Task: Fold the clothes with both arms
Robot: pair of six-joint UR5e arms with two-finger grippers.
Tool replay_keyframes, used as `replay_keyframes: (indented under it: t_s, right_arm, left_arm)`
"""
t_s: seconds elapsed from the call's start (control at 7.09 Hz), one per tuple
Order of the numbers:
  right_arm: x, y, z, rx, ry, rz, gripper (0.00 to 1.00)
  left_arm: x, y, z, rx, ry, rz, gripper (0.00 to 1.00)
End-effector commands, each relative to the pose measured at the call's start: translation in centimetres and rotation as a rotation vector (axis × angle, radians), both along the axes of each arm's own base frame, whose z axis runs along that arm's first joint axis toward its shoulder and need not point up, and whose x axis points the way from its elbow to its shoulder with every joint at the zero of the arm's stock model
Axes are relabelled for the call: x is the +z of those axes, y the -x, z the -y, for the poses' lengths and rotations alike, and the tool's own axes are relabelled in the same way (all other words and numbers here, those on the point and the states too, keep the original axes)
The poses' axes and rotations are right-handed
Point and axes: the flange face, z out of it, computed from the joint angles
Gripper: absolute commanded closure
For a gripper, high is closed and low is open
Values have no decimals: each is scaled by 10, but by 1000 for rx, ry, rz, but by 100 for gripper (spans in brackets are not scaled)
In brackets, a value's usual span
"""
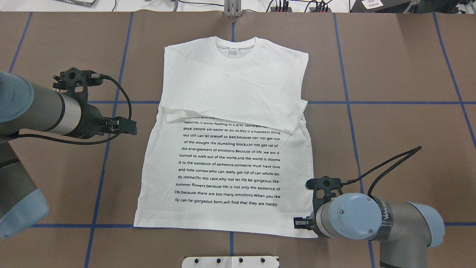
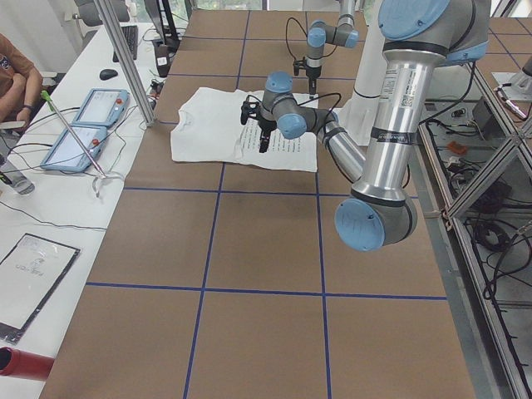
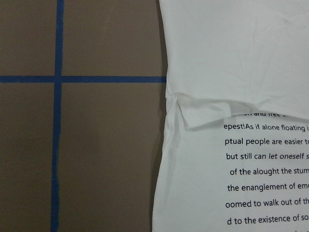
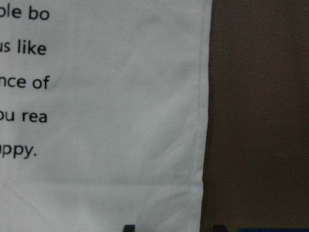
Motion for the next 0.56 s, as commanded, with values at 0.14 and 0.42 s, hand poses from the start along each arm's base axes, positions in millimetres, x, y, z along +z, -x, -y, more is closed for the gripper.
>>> replay_keyframes:
  t_s: [0.14,0.42]
  right_arm:
    - [-1,3,-2,-3,3,-22,41]
    - [2,4,-2,-7,4,-26,43]
  left_arm:
    - [0,-1,-1,1,1,0,1]
    - [0,-2,0,3,1,0,1]
